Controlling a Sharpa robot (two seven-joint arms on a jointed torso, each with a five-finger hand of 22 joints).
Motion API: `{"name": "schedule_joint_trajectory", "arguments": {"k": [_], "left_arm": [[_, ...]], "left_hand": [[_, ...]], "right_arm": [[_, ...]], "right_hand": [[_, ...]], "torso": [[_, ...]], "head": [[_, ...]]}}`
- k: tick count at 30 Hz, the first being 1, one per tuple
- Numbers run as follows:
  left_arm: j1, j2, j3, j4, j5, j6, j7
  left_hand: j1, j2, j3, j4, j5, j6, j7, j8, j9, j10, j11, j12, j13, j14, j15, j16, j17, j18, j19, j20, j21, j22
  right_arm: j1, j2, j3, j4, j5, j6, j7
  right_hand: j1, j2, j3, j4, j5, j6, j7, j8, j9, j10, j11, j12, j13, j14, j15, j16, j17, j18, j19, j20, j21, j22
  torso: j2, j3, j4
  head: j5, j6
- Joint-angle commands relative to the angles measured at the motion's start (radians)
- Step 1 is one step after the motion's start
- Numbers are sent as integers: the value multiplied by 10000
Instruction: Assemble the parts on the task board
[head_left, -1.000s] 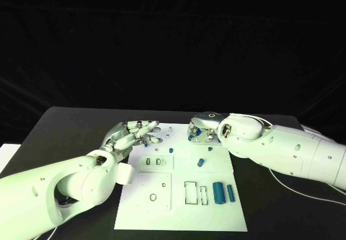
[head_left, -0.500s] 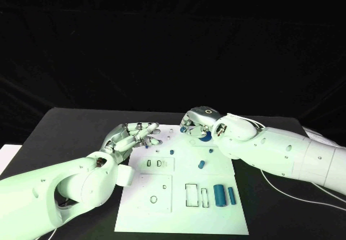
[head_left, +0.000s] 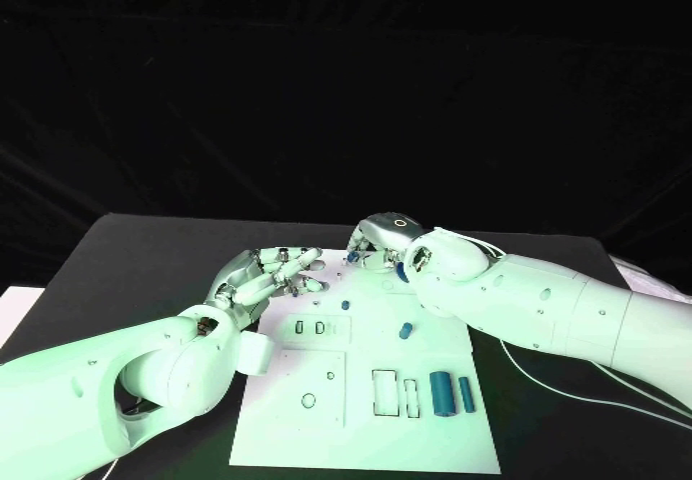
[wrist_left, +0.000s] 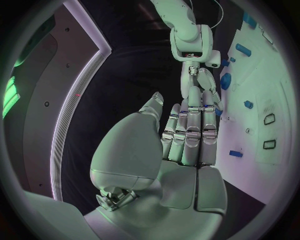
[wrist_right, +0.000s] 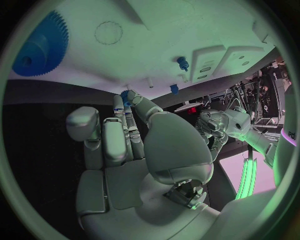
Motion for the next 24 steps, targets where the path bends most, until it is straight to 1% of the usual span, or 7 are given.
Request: {"name": "schedule_joint_trajectory", "arguments": {"k": [1,6,7,10,14,19,24], "left_arm": [[11,32,6,-34,60,244,60],[12,17,6,-55,94,249,59],[12,13,6,-55,97,250,60],[12,-1,6,-52,103,254,60],[12,-8,6,-53,106,254,57],[13,-8,6,-58,108,258,49],[13,-5,6,-62,109,274,46]], "left_hand": [[25,57,-4,-50,8,-52,38,-42,-9,-97,-1,-64,-9,-94,-7,-59,9,106,-23,27,-41,-9],[31,65,-4,-57,10,-54,40,-45,-8,-101,2,-65,-10,-106,-4,-67,19,106,-31,30,-46,-12],[31,65,-4,-57,10,-54,40,-45,-8,-101,2,-65,-10,-106,-4,-67,19,106,-31,30,-46,-12],[31,65,-4,-57,10,-54,40,-45,-8,-101,2,-65,-10,-106,-4,-67,19,106,-31,30,-46,-12],[31,65,-4,-57,10,-54,40,-45,-8,-101,2,-65,-10,-106,-4,-67,19,106,-31,30,-46,-12],[46,73,-1,-71,11,-58,41,-50,-8,-107,3,-66,-12,-118,-2,-76,31,107,-38,33,-51,-16],[46,73,-1,-71,11,-58,41,-50,-8,-107,3,-66,-12,-118,-2,-76,31,107,-38,33,-51,-16]], "right_arm": [[-11,103,4,-85,-83,202,-347],[-23,207,1,-203,-142,218,-492],[-24,221,0,-220,-157,202,-529],[-28,257,-1,-255,-196,162,-615],[-29,291,-1,-233,-221,172,-633],[-30,333,-2,-193,-231,272,-552],[-35,338,-7,-176,-227,297,-486]], "right_hand": [[-137,-37,143,117,33,-9,-14,-18,122,-38,32,-60,2,315,0,-37,-4,-199,-66,-19,50,14],[-143,-43,147,123,27,-12,-13,-20,123,-41,33,-63,2,315,1,-37,-5,-199,-67,-18,53,18],[-149,-46,152,130,22,-15,-13,-22,124,-42,34,-65,2,315,2,-35,-3,-199,-68,-17,56,21],[-177,-68,172,163,-13,-23,-11,-28,130,-45,35,-72,3,317,5,-27,3,-198,-75,-14,67,27],[-188,-84,187,179,-47,-24,-13,-29,135,-46,35,-76,4,318,6,-18,12,-200,-75,-12,80,44],[-197,-95,199,193,-72,-26,-14,-31,139,-44,35,-78,6,318,6,-15,12,-199,-79,-10,85,46],[-203,-103,208,203,-88,-26,-16,-32,142,-42,34,-79,7,320,6,-9,19,-199,-82,-8,89,48]], "torso": [[24,-10,-4],[23,-14,10],[29,-20,17],[36,-11,14],[39,-12,3],[48,-10,-7],[59,-3,-3]], "head": [[14,-28],[27,-46],[0,-68],[-14,-64],[21,-45],[59,-53],[78,-69]]}}
